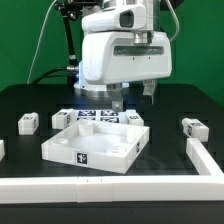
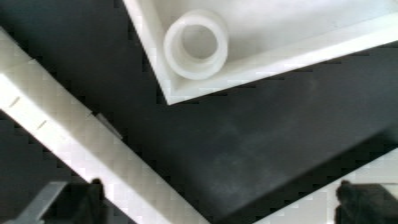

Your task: Assemble one leg

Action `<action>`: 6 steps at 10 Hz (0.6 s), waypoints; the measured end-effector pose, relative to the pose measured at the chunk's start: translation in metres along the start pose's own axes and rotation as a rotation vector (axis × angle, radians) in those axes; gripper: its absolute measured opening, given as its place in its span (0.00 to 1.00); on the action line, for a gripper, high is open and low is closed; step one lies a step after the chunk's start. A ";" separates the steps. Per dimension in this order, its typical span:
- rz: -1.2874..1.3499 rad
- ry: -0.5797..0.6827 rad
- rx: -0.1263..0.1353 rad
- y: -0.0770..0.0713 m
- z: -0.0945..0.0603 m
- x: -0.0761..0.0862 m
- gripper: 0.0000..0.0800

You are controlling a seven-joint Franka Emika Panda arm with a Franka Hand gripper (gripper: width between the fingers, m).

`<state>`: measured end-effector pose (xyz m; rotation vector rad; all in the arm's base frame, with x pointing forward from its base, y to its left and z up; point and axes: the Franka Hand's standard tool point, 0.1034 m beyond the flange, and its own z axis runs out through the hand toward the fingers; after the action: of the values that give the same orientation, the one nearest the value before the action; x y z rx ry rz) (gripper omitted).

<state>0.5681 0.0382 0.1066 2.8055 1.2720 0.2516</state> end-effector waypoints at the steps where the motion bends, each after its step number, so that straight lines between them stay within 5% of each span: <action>1: 0.000 0.000 0.000 0.000 0.000 0.000 0.81; 6: 0.000 -0.001 0.002 -0.001 0.001 -0.001 0.81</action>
Offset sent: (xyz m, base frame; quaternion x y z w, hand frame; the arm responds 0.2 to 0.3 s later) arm 0.0000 0.0000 0.0000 0.0000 0.0000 0.0000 1.0000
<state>0.5674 0.0382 0.1054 2.8062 1.2731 0.2486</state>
